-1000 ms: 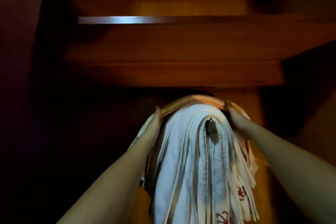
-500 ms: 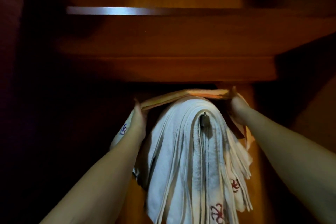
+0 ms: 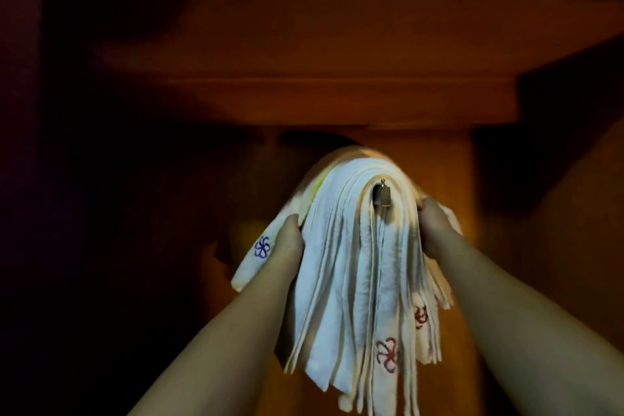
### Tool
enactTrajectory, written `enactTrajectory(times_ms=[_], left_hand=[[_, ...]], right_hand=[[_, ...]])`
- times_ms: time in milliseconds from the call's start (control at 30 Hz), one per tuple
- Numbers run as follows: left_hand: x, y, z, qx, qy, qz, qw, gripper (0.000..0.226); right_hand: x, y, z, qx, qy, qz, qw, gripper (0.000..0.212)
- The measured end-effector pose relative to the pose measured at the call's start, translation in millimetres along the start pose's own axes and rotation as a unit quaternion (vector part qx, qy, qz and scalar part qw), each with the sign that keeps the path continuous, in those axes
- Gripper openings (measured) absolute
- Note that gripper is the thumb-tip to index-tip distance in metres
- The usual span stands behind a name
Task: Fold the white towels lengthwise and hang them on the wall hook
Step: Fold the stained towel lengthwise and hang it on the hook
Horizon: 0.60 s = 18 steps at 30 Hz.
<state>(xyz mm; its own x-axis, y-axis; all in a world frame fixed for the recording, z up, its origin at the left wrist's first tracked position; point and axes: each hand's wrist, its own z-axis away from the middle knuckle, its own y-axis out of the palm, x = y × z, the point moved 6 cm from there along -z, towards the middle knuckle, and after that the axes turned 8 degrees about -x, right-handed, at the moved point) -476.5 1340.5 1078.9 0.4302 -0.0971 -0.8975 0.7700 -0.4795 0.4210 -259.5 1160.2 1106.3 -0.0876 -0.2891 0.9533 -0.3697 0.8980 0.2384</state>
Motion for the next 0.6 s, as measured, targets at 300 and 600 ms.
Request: enactTrajectory(times_ms=[300,600], left_hand=[[21,-28,14,-0.044,-0.092,0.079,0.992,0.053],[66,-81,62,-0.059,-0.179,-0.069,0.980,0.041]], right_hand=[[-19,-31,31,-0.070,0.074,-0.018,0.995,0.038],[-71,-82,92,-0.058,0.119,0.217,0.967,0.050]])
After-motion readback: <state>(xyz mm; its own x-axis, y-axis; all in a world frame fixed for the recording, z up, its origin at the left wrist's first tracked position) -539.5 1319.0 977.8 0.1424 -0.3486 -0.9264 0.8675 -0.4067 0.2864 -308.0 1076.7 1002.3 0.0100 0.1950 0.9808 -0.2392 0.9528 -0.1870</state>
